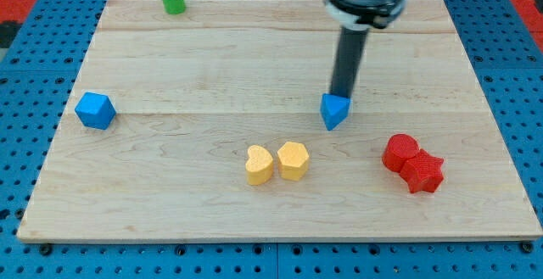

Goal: Slide the blue triangle to the center

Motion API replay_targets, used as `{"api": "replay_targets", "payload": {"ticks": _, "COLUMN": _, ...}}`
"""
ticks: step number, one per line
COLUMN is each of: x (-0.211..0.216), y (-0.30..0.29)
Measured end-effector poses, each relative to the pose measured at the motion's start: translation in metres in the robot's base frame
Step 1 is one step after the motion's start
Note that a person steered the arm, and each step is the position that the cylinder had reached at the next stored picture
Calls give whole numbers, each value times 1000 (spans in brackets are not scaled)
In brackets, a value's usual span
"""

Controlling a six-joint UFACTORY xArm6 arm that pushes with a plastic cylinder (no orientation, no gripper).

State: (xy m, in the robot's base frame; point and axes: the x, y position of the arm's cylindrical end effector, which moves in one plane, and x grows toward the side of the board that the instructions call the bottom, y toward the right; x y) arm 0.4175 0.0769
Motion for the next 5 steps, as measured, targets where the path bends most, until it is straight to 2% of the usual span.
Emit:
{"api": "replay_targets", "payload": {"ticks": 1, "x": 13, "y": 60}}
{"api": "replay_targets", "payload": {"ticks": 2, "x": 50, "y": 52}}
{"api": "replay_targets", "payload": {"ticks": 3, "x": 51, "y": -7}}
{"api": "replay_targets", "payload": {"ticks": 4, "x": 17, "y": -55}}
{"api": "replay_targets", "payload": {"ticks": 5, "x": 14, "y": -58}}
